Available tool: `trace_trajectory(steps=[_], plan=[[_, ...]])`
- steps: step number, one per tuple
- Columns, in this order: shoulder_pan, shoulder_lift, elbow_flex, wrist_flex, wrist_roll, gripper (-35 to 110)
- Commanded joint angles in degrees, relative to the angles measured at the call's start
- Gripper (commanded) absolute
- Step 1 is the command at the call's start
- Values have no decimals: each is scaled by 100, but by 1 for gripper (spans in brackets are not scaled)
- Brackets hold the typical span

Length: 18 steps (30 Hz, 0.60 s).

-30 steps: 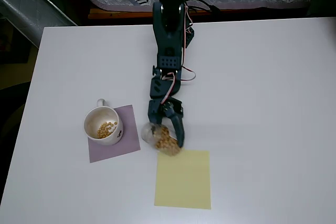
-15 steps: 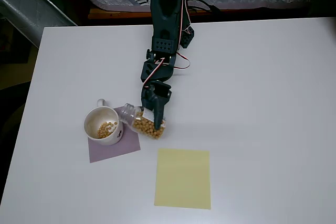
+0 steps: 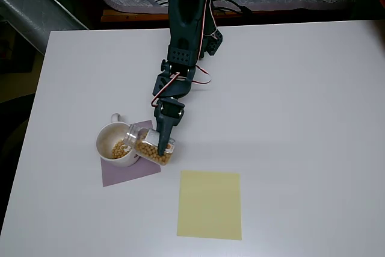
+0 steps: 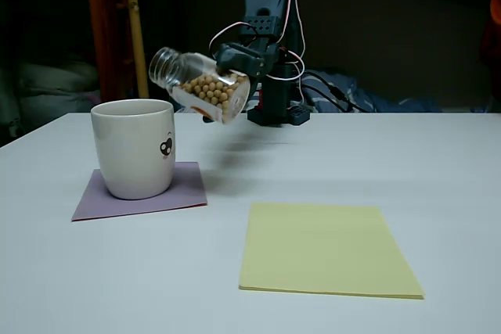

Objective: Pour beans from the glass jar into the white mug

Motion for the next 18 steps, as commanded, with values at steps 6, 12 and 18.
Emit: trace_trajectory(steps=[6, 12, 18], plan=[[211, -62, -475, -44, 422, 5], [185, -132, -501, 18, 958, 6], [167, -202, -448, 176, 1494, 9]])
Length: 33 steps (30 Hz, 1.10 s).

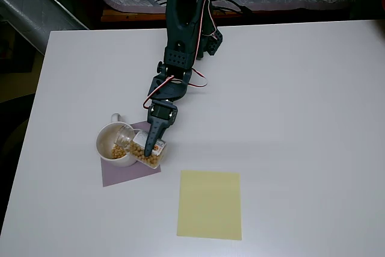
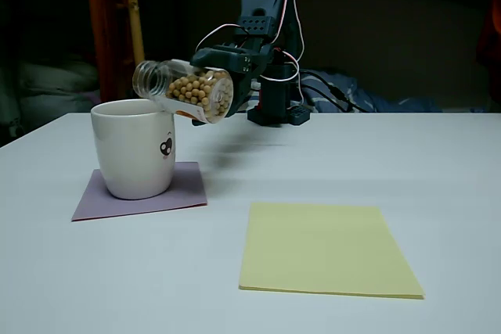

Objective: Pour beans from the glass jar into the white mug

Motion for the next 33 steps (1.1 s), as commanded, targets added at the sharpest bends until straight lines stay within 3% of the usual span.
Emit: trace_trajectory(steps=[1, 7, 17, 33], plan=[[18, 26, -114, -9, 167, 9], [62, 79, -97, 176, 650, 9], [-44, 220, -791, 1538, 1644, 20], [105, -9, -1099, 1749, 2241, 15]])
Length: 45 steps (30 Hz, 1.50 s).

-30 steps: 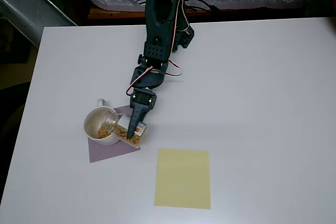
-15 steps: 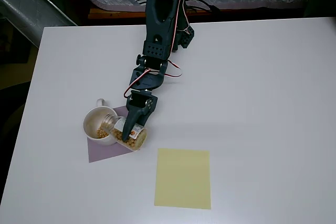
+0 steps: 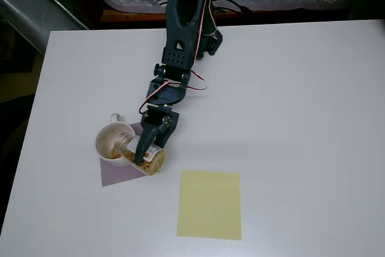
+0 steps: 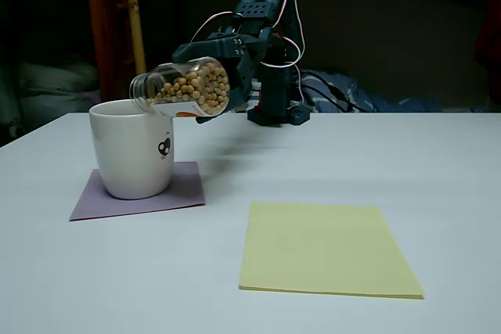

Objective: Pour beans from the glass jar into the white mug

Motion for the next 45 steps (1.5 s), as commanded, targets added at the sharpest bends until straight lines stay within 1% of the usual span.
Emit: trace_trajectory(steps=[1, 15, 36, 40, 43, 45], plan=[[158, 0, -18, 18, 325, 15], [185, -167, -237, 149, 615, 9], [255, -123, -229, 167, 571, 8], [255, -18, -193, 176, 272, 7], [264, 264, -202, 290, -237, 6], [229, 483, -369, 580, -650, 5]])
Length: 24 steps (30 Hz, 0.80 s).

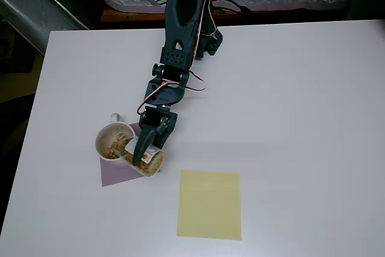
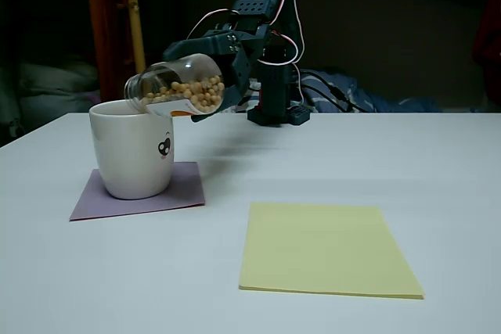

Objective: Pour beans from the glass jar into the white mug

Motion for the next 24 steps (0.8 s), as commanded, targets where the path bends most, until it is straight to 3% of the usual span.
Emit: trace_trajectory(steps=[1, 12, 24], plan=[[132, 519, -255, 352, -598, 6], [-501, 1213, -1099, 1556, -3524, 0], [-1749, 958, -703, 1125, -5502, 0]])
